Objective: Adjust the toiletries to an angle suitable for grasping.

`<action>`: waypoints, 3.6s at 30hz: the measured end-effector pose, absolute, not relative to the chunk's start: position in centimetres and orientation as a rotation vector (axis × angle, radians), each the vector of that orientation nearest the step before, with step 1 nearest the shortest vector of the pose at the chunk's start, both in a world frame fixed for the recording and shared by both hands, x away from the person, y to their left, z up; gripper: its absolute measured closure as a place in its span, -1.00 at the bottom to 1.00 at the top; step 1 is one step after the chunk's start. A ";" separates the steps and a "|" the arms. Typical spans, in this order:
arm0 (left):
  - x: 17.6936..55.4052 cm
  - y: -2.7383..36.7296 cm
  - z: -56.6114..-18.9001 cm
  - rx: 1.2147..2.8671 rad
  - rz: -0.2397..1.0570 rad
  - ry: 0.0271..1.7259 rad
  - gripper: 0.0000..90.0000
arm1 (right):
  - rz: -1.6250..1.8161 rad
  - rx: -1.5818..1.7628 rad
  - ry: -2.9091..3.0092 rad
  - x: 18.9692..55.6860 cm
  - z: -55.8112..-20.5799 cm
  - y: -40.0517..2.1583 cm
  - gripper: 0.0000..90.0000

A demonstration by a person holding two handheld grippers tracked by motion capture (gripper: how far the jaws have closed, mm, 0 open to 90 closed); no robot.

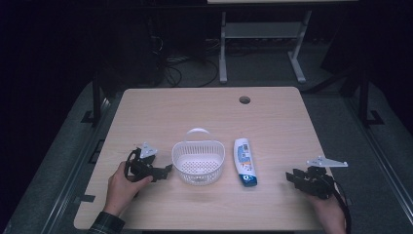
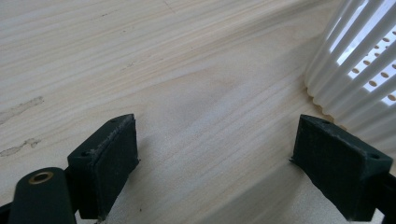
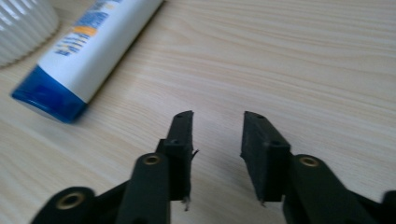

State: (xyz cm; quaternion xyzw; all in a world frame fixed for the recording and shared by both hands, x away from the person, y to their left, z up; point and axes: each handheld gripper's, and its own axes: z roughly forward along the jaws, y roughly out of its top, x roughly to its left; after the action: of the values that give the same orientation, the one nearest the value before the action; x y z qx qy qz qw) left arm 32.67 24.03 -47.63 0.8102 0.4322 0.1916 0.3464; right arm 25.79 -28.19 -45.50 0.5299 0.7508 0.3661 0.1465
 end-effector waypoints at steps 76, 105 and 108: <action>32.7 23.9 -47.6 2.098 0.506 1.138 -0.71 | 1.320 1.120 2.450 28.8 -42.5 -16.4 0.99; 32.7 23.9 -47.6 2.098 0.507 1.138 -0.71 | 1.155 1.107 2.581 28.5 -45.3 -14.4 0.99; 32.7 23.9 -47.6 2.098 0.507 1.138 -0.71 | 1.140 1.107 2.584 28.5 -45.4 -14.5 0.99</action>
State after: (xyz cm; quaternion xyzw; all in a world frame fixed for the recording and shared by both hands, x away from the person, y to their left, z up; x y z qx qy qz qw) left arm 32.65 23.89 -47.62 0.8076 0.4378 0.1950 0.3436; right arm 28.46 -14.45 -45.42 0.3643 0.8505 0.3755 0.0542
